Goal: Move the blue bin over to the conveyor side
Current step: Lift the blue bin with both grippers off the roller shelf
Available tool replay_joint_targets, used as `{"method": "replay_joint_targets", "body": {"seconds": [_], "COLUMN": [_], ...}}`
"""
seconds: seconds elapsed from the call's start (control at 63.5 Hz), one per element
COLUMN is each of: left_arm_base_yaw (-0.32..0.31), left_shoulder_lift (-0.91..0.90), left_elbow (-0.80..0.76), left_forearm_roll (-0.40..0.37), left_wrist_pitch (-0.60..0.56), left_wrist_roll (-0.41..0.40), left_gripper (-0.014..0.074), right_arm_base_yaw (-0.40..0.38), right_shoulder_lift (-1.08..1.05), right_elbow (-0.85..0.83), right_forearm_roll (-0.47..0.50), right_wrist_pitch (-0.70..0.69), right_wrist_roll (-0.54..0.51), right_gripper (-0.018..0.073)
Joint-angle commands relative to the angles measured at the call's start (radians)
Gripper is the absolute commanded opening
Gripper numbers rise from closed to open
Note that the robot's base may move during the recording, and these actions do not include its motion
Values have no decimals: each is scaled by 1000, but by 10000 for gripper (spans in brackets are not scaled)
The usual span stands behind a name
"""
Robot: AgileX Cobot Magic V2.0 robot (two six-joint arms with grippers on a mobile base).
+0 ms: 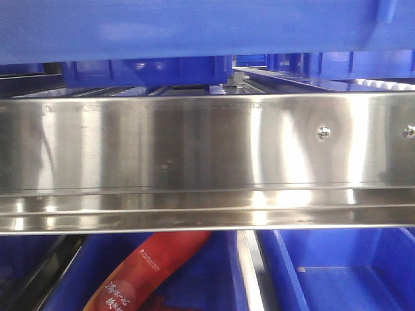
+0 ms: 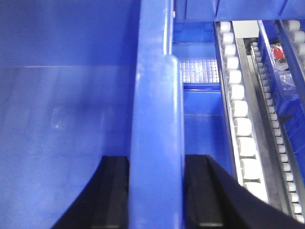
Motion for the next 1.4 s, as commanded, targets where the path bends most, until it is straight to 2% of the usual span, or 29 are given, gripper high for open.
{"method": "replay_joint_targets", "body": {"seconds": [0.0, 1.386], "left_arm_base_yaw": [-4, -4], "left_shoulder_lift": [-25, -25], "left_elbow": [-11, -11], "left_forearm_roll": [-22, -22], "left_wrist_pitch": [-87, -87], "left_wrist_roll": [18, 18], "left_gripper": [-18, -18], "right_arm_base_yaw": [-1, -1], "right_shoulder_lift": [-21, -21], "right_elbow": [-12, -12], "right_forearm_roll": [-25, -25], "right_wrist_pitch": [-84, -84], "right_wrist_roll": [-10, -10], "right_gripper": [-70, -70]}}
